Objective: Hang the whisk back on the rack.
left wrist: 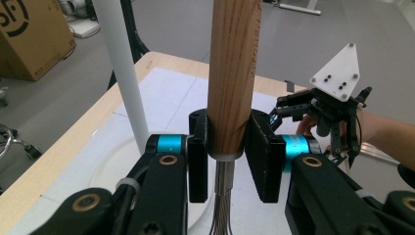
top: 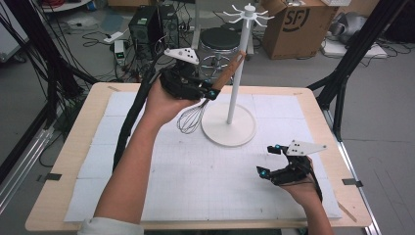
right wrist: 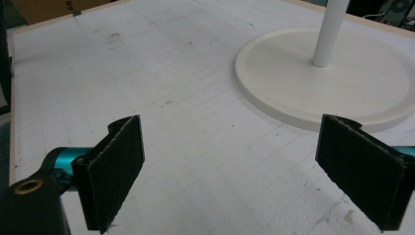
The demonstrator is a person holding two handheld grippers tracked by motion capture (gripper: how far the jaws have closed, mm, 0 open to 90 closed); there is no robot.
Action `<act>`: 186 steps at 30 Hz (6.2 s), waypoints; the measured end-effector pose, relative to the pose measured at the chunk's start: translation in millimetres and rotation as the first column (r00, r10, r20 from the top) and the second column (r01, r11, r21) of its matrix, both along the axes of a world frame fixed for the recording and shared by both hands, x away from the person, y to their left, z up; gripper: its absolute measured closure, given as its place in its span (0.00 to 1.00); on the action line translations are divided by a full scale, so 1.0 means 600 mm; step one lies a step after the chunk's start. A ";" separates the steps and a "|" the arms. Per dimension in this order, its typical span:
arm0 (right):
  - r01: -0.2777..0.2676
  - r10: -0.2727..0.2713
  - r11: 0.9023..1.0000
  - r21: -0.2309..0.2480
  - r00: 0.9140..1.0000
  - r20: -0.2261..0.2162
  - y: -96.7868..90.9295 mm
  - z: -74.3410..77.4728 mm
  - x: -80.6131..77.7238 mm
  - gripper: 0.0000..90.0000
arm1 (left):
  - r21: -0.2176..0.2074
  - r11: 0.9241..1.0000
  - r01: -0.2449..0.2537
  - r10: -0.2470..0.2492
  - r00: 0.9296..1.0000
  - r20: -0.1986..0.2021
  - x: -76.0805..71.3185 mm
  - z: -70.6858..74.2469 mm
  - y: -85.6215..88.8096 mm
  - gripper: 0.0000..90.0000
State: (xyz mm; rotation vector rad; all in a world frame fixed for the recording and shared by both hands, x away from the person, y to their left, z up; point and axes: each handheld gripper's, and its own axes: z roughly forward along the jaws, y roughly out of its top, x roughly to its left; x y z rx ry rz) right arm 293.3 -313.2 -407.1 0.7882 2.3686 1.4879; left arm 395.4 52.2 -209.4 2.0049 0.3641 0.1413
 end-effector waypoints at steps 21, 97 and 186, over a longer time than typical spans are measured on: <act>-0.001 0.001 1.000 0.018 1.000 -0.003 -0.005 0.002 -0.001 0.11 | -0.021 1.000 -0.003 0.003 1.000 0.017 0.040 0.065 -0.021 0.80; -0.004 0.004 1.000 0.016 1.000 0.004 -0.005 0.003 -0.002 0.11 | 0.101 0.990 -0.100 0.104 0.994 -0.026 0.031 -0.012 0.010 0.27; -0.013 0.011 0.998 -0.057 0.999 -0.033 0.018 -0.013 0.005 0.11 | -0.001 0.989 -0.148 0.146 0.979 -0.140 -0.155 -0.299 0.200 0.02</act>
